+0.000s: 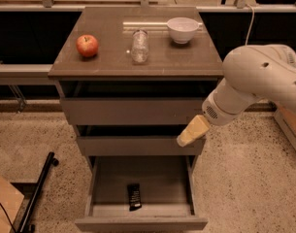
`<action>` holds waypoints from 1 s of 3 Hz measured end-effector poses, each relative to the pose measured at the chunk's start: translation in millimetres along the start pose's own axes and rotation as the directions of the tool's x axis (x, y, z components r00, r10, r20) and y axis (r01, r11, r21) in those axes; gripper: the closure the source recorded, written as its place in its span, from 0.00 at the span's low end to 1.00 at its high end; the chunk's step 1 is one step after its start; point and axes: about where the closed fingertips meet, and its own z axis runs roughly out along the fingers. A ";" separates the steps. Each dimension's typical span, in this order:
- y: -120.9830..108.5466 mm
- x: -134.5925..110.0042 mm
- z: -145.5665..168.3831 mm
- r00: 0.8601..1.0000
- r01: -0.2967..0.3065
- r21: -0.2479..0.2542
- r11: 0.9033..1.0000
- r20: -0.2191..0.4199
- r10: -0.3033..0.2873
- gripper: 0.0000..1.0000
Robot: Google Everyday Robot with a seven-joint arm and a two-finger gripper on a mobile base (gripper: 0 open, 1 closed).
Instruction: Pick rxbar chocolate from bottom drawer and place on counter
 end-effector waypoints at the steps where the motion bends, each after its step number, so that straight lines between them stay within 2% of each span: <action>1: 5.4 -6.4 55.8 0.994 -0.100 -0.001 0.995 -0.032 0.100 0.00; 2: -0.1 -13.0 134.3 0.964 -0.262 -0.003 0.965 -0.059 0.261 0.00; 3: -1.2 -9.0 192.6 0.926 -0.373 -0.060 0.926 -0.095 0.366 0.00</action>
Offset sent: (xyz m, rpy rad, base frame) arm 0.0598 0.0405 -0.1740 0.0391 0.1338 -0.3580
